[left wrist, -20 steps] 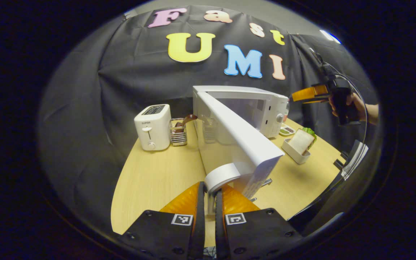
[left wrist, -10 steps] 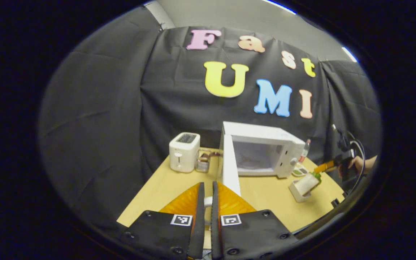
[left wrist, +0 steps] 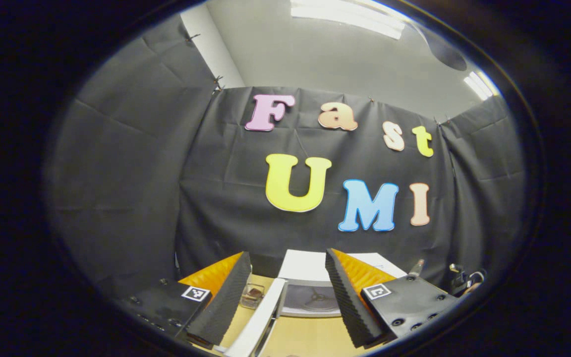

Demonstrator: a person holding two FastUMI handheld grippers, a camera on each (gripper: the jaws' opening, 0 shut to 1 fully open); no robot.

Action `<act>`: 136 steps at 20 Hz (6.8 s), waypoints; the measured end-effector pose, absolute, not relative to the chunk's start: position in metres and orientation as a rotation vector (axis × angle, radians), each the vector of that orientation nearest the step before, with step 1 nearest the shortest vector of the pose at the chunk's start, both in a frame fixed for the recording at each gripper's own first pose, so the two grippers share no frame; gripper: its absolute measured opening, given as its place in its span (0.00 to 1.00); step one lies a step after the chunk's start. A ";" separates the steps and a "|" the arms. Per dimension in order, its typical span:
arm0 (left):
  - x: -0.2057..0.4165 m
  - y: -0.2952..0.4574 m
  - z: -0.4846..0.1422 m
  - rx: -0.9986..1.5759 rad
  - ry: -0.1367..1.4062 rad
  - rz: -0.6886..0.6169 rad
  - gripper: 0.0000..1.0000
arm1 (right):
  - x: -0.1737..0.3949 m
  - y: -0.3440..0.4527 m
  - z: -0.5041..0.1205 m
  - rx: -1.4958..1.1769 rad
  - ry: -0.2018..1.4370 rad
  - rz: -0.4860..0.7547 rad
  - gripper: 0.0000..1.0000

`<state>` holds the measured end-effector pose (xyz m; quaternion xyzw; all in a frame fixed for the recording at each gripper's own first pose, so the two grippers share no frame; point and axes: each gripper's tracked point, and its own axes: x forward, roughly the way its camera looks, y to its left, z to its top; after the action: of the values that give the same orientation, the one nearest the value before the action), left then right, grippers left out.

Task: Open the microwave oven with the left hand, put the food in, and close the microwave oven.

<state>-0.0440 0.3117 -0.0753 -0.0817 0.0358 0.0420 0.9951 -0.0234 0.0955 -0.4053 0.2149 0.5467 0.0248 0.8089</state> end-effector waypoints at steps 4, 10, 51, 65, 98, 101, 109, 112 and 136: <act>-0.029 0.287 -0.076 -0.169 0.074 0.045 0.97 | -0.027 0.111 -0.415 0.552 1.199 0.074 0.98; -0.022 0.290 -0.082 -0.148 0.088 0.023 0.96 | -0.020 0.128 -0.415 0.684 1.188 0.071 0.44; -0.119 0.499 -0.122 -0.067 0.227 0.161 0.96 | 0.191 0.406 -0.408 1.406 0.552 -0.223 0.32; -0.082 0.507 -0.144 -0.091 0.262 0.148 0.97 | 0.203 0.406 -0.426 1.222 0.636 -0.268 0.56; -0.033 0.260 -0.088 -0.096 0.119 -0.144 0.96 | 0.014 0.195 -0.043 0.061 0.103 -0.008 0.97; -0.037 0.282 -0.093 -0.101 0.124 -0.119 0.96 | 0.005 0.197 -0.036 0.065 0.084 -0.027 0.98; -0.062 0.389 -0.141 -0.227 0.244 -0.004 0.92 | -0.009 0.209 -0.036 0.070 0.065 -0.073 0.98; -0.074 0.426 -0.156 -0.265 0.285 0.045 0.93 | -0.010 0.216 -0.042 0.079 0.079 -0.081 0.98; -0.168 0.373 -0.280 -0.062 0.611 -0.313 0.08 | -0.015 0.232 -0.079 0.080 0.199 -0.082 0.98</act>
<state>-0.1681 0.3731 -0.2799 -0.0302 0.2996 -0.1535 0.9412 -0.0153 0.2320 -0.0790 0.0398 0.0991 -0.0407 0.9934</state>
